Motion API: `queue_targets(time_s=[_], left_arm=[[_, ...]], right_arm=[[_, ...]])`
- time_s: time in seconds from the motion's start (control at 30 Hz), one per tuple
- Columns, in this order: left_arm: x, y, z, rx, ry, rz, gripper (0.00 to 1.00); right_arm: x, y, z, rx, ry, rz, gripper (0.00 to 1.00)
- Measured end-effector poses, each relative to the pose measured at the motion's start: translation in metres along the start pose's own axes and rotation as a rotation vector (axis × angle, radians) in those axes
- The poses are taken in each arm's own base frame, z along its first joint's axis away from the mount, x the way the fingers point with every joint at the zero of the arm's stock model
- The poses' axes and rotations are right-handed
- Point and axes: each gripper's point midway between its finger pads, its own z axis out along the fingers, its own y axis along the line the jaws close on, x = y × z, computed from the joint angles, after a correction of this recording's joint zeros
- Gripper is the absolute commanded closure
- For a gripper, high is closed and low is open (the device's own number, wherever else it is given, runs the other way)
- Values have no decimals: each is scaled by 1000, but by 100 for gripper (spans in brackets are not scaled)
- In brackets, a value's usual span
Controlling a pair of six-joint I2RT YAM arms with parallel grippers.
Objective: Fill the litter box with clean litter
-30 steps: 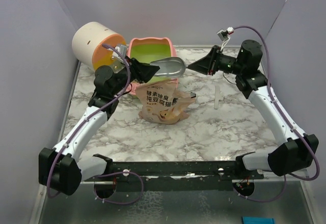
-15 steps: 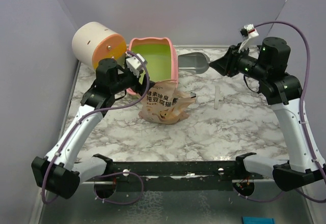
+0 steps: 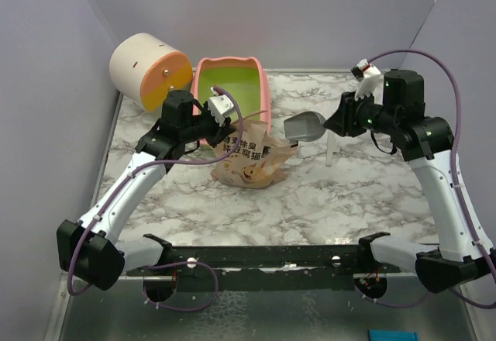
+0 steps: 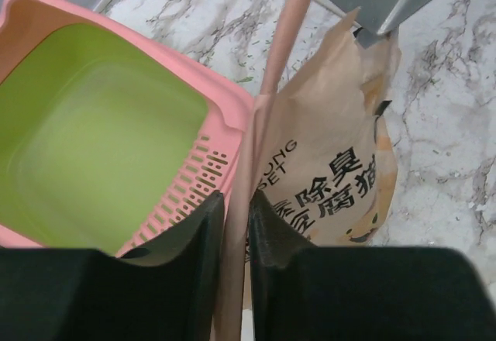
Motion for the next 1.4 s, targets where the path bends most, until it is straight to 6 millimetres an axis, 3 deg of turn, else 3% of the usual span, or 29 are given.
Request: queue_targets(time_s=[0.07,0.7,1.4], left_arm=[[1,-3,-1,8,-2,6,100],[9,-45,-24,118,-38,-41,100],[4,-49,-28,87,-60,-165,100]], right_arm=[[8,3,3,-22,24,3,99],[38,69,26,-189,136,-94,99],[37,61,3,-105,108,-116,99]])
